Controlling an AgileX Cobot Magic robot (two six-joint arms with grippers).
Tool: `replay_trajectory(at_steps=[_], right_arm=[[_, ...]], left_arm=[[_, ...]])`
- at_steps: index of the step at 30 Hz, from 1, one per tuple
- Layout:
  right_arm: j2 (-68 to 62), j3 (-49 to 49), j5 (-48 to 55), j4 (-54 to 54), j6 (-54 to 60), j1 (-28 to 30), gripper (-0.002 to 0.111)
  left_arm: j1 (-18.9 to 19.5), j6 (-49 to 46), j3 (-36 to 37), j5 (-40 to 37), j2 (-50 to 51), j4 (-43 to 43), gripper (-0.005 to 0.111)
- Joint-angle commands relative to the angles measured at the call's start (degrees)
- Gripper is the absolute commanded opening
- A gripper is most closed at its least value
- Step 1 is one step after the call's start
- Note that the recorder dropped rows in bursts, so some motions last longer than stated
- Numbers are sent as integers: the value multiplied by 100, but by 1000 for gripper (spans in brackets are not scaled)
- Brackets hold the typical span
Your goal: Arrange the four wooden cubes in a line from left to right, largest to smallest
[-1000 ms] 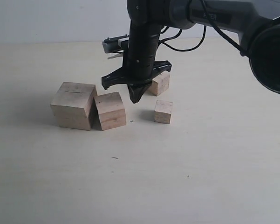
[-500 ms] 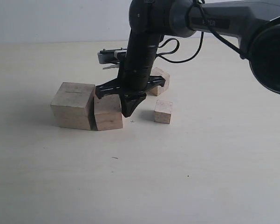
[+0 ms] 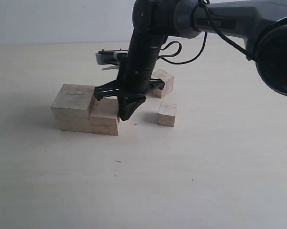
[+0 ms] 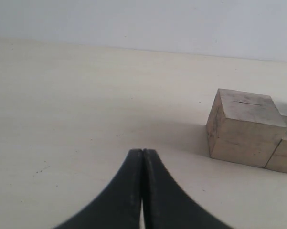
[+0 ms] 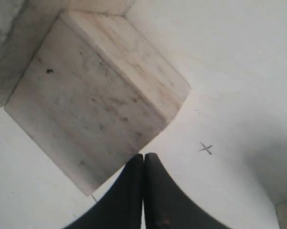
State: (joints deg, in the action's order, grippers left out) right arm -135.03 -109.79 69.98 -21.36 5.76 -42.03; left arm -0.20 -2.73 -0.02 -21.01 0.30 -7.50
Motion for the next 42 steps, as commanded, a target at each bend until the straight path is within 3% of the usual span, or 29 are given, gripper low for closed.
replay_trajectory(at_steps=[1, 9, 20, 27, 35, 38, 42], right_arm=[[42, 26, -390, -90, 68, 8, 0], [42, 26, -589, -32, 135, 8, 0], [678, 26, -442, 1027, 124, 107, 0], [1304, 26, -430, 1933, 429, 934, 0], [1217, 26, -594, 776, 1518, 1870, 0], [1106, 26, -605, 481, 1984, 1884, 9], [934, 26, -635, -180, 2862, 1869, 40]], left_arm=[[-41, 6, 2, 45, -30, -19, 0], [-41, 6, 2, 45, -30, -19, 0], [-41, 6, 2, 45, -30, -19, 0], [-41, 6, 2, 45, -30, -19, 0], [-41, 6, 2, 45, -30, -19, 0], [-41, 6, 2, 45, -30, -19, 0], [-41, 6, 2, 45, -30, -19, 0]])
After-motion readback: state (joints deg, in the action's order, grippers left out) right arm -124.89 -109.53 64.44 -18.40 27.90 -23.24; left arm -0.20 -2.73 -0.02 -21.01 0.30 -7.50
